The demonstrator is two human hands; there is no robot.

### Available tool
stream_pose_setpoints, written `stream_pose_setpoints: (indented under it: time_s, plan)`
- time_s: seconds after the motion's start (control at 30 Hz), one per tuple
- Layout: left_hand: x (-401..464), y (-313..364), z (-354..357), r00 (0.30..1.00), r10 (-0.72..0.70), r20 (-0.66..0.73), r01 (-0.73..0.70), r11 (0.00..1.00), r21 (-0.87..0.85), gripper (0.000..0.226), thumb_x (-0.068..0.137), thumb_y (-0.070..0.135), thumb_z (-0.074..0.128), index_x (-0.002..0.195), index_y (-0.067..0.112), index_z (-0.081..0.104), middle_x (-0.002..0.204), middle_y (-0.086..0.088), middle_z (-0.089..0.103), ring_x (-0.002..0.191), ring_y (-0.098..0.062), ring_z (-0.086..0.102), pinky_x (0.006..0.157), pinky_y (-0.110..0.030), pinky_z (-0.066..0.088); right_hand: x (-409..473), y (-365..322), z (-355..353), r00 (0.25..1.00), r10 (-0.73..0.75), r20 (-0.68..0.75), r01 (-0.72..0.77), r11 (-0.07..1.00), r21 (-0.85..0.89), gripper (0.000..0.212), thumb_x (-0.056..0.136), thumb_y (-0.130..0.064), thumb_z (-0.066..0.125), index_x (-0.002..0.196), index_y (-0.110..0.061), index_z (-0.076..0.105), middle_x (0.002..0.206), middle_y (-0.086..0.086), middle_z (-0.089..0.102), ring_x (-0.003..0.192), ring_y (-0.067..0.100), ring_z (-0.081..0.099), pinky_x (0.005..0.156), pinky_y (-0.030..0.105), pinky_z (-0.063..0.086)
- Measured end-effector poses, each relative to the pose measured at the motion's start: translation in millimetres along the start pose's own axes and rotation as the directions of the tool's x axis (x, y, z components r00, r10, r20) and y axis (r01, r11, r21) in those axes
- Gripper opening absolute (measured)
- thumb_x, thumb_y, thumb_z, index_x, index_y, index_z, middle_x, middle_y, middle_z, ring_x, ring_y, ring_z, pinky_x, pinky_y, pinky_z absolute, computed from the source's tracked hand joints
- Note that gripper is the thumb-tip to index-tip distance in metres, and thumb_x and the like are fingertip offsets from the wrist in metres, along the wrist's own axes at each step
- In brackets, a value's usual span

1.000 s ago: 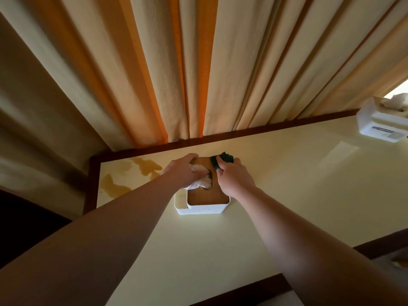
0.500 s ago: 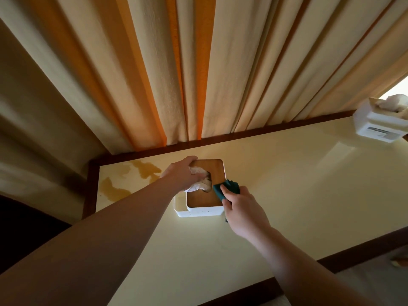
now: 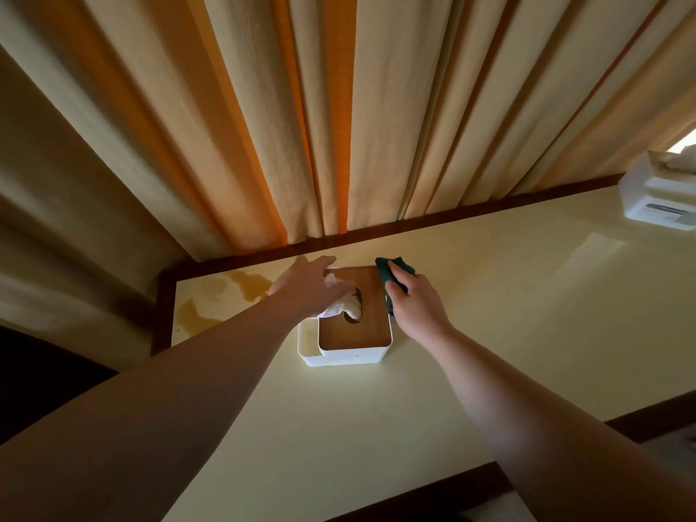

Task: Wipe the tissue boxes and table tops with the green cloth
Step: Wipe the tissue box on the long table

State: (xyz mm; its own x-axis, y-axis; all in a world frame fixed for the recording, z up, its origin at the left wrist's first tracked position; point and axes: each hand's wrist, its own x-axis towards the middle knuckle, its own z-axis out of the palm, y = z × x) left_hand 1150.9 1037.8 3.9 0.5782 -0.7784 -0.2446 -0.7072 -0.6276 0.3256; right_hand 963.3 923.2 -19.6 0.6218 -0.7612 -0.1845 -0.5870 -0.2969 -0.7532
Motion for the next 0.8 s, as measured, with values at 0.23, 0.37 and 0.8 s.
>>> stream_pose_setpoints:
  time_s: [0.23, 0.37, 0.8]
  plan:
    - [-6.8, 6.4, 3.1, 0.989, 0.074, -0.125, -0.088, 0.99, -0.109, 0.04, 0.098, 0.067, 0.046, 0.123, 0.039, 0.061, 0.131, 0.002, 0.05, 0.121, -0.019, 0.049, 0.097, -0.035, 0.047, -22.5, 54.9, -5.0, 0.993, 0.023, 0.116, -0.046, 0.98, 0.194, 0.044, 0.109, -0.034, 0.047, 0.152, -0.038, 0.05, 0.145, -0.005, 0.057, 0.115, 0.007, 0.057, 0.089, 0.027, 0.047]
    - [-14.4, 14.2, 0.8, 0.985, 0.123, -0.123, -0.135, 0.987, -0.087, 0.044, 0.097, 0.068, 0.048, 0.127, 0.039, 0.06, 0.136, 0.009, 0.051, 0.13, -0.017, 0.045, 0.107, -0.04, 0.042, -16.8, 67.5, -0.5, 0.993, 0.029, 0.115, -0.058, 0.965, 0.256, 0.045, 0.108, -0.036, 0.046, 0.153, -0.038, 0.049, 0.149, -0.005, 0.055, 0.127, 0.011, 0.055, 0.094, 0.026, 0.043]
    - [-16.0, 44.1, -1.2, 0.919, 0.203, 0.339, -0.307, 0.907, 0.289, 0.175, 0.03, 0.092, 0.079, 0.161, 0.027, -0.018, 0.16, 0.012, 0.003, 0.148, -0.019, 0.009, 0.123, -0.041, 0.025, 17.1, 33.6, 34.8, 0.98, 0.066, 0.186, -0.162, 0.807, 0.568, 0.05, 0.102, -0.038, 0.035, 0.146, -0.025, 0.057, 0.154, 0.0, 0.049, 0.146, 0.02, 0.039, 0.123, 0.045, 0.03]
